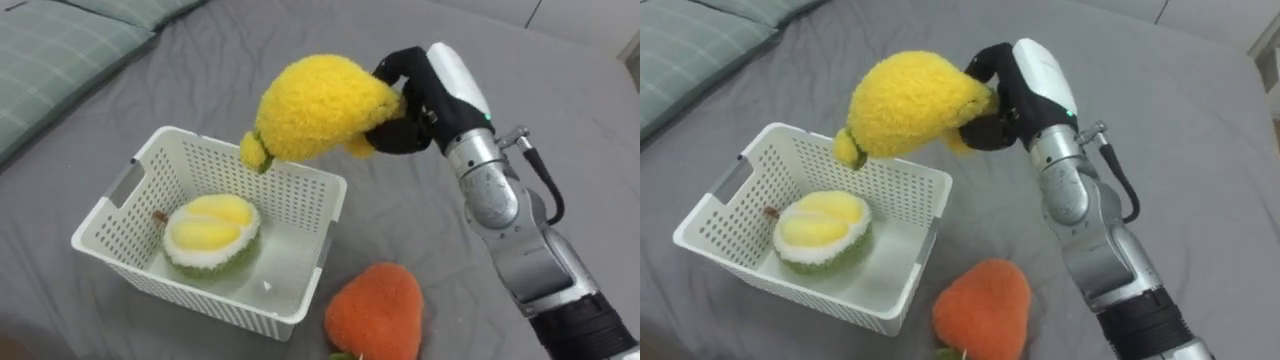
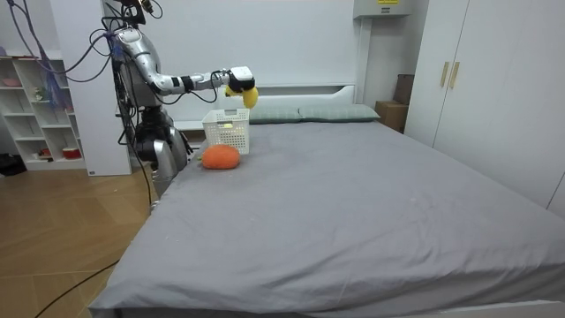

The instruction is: Collect toys from the bed

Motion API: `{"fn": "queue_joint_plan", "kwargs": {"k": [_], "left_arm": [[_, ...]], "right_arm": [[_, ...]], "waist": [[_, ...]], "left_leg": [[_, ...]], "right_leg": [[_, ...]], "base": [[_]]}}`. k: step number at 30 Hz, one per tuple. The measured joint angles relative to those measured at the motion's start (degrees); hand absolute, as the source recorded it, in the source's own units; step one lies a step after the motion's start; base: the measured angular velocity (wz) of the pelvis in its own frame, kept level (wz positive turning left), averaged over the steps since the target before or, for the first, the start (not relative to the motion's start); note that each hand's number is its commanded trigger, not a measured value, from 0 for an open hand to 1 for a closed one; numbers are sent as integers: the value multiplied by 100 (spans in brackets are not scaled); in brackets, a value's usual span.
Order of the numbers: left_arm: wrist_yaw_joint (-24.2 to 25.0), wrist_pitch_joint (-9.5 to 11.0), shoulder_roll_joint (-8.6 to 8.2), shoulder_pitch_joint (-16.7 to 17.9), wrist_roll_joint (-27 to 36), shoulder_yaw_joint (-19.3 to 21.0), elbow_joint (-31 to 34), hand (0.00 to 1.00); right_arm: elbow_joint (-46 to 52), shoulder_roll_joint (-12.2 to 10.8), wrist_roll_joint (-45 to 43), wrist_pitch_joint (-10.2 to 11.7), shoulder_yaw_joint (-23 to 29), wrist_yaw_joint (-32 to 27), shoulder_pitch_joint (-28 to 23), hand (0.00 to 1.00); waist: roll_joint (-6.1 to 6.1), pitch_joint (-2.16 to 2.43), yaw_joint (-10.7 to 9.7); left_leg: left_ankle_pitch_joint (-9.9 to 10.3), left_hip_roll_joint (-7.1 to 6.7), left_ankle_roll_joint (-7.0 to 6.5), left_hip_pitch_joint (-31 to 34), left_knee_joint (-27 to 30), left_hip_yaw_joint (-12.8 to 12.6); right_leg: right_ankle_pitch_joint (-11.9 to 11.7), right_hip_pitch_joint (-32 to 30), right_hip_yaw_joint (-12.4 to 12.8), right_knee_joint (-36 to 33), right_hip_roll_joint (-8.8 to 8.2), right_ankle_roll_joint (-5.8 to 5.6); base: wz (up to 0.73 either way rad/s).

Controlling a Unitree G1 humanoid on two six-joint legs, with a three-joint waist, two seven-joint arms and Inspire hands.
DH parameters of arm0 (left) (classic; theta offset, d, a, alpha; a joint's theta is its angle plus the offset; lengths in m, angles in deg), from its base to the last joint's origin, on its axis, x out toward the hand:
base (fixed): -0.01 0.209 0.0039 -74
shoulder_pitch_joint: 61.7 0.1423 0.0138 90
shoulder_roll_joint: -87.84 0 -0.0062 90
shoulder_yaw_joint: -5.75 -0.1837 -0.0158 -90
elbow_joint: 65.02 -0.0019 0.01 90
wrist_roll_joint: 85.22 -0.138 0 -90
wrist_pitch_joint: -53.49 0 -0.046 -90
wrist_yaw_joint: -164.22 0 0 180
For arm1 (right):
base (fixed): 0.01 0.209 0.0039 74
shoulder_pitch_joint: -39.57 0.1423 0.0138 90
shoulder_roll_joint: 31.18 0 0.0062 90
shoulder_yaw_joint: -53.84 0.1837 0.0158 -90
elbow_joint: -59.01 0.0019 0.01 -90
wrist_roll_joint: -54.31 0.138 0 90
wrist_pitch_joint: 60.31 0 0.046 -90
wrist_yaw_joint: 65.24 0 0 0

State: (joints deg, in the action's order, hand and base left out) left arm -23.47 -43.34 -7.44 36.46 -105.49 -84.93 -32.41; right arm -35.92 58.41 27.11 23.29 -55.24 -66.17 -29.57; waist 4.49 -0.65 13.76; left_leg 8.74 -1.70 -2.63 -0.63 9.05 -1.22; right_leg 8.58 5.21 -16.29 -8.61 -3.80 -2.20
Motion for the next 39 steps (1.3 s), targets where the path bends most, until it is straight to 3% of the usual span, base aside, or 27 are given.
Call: {"fn": "queue_joint_plan", "kwargs": {"k": [2,3,4,5,6,7,18,39], "left_arm": [[64,-40,-9,-26,-202,5,0,0],[98,-70,-9,-23,-210,5,1,0],[117,-93,-9,-22,-215,4,1,0],[165,-140,-9,-25,-258,5,5,0],[199,-165,-8,-23,-308,5,5,0],[212,-172,-8,-22,-314,5,6,0],[453,-323,-10,51,-926,6,510,0],[313,-358,-115,54,-926,60,509,0]], "right_arm": [[0,-21,-100,-27,-9,81,3,100],[0,-42,-154,-82,-27,113,5,87],[0,-53,-177,-103,-45,116,4,65],[-1,-70,-201,-123,-78,129,4,55],[0,-93,-257,-122,-113,157,4,16],[0,-110,-279,-125,-127,169,4,0],[5,-329,-459,-369,-465,477,3,0],[-8,-359,-464,-367,-520,490,-182,0]], "waist": [[19,-20,93],[20,-19,141],[17,-21,177],[11,-25,227],[2,-31,237],[-2,-33,238],[-12,-30,278],[18,-10,332]], "left_leg": [[3,-11,-4,20,47,43],[3,-18,-4,35,62,79],[3,-21,-4,39,67,88],[2,-23,-4,48,80,107],[3,-28,-4,68,104,148],[3,-29,-4,86,122,163],[3,-76,-7,181,231,308],[-1,-78,-12,87,225,300]], "right_leg": [[2,-4,-57,1,-10,-4],[2,-2,-108,0,-16,-4],[2,-1,-107,0,-17,-4],[2,3,-115,0,-17,-4],[2,14,-124,0,-16,-4],[2,16,-126,0,-15,-4],[8,57,-103,-4,-24,-10],[13,120,-71,0,-26,-17]], "base": [[16],[14],[11],[11],[13],[16],[6],[0]]}}
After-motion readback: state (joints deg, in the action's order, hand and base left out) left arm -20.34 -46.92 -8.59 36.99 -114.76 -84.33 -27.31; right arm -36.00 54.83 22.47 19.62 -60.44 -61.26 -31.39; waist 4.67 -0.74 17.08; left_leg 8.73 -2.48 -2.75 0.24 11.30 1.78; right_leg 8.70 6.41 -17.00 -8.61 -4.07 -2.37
